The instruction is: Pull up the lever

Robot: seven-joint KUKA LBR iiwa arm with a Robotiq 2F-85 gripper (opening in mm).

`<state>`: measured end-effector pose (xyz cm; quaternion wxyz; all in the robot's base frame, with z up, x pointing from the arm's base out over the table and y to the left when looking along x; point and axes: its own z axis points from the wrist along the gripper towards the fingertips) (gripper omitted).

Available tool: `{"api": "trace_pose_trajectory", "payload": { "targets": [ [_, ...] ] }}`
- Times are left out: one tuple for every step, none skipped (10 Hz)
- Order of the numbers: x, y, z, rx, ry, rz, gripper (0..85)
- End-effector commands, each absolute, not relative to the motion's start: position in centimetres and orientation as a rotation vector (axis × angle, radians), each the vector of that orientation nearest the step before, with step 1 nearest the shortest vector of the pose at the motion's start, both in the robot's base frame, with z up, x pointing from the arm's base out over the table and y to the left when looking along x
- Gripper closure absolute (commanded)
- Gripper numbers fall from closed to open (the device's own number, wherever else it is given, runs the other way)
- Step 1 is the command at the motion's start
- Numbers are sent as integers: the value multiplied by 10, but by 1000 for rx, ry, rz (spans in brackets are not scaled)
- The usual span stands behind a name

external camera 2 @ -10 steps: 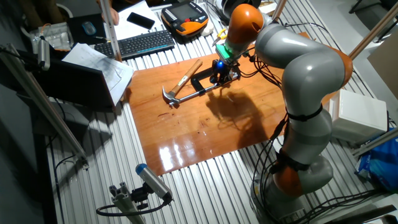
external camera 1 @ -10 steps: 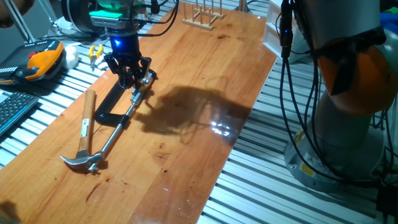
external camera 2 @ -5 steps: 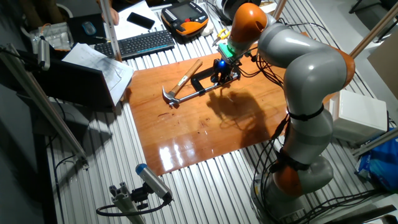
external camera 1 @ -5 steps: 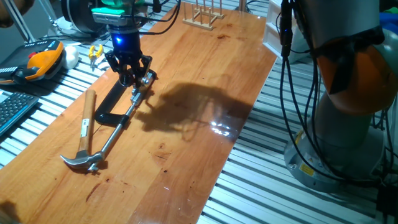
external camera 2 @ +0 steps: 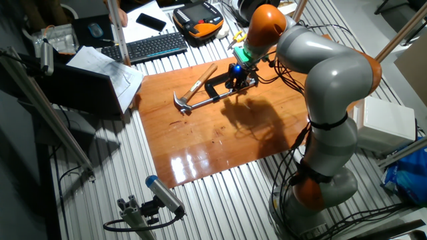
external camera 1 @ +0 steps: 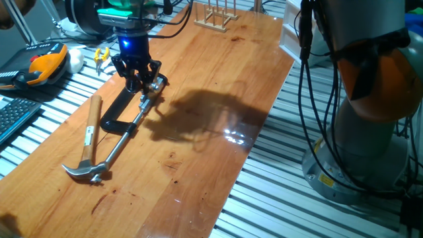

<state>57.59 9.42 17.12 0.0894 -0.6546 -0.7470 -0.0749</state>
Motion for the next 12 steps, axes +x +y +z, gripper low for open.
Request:
{"api": "trace_pose_trajectory", "payload": {
  "targets": [
    [576,94,171,-1953,-2217,-221,510],
    [576,94,171,-1960,-2211,-220,510],
    [576,94,171,-1967,-2208,-214,510],
    [576,94,171,-1974,-2206,-212,340],
    [576,94,171,-1979,-2204,-209,340],
    [576,94,171,-1984,-2202,-208,340],
    [576,94,171,-1991,-2199,-208,340],
    [576,93,172,-1992,-2201,-207,340],
    [576,93,173,-1994,-2195,-217,340],
    [576,93,174,-1995,-2192,-225,170],
    [575,93,175,-1993,-2193,-230,170],
    [575,93,175,-1991,-2197,-233,170]
  ]
}}
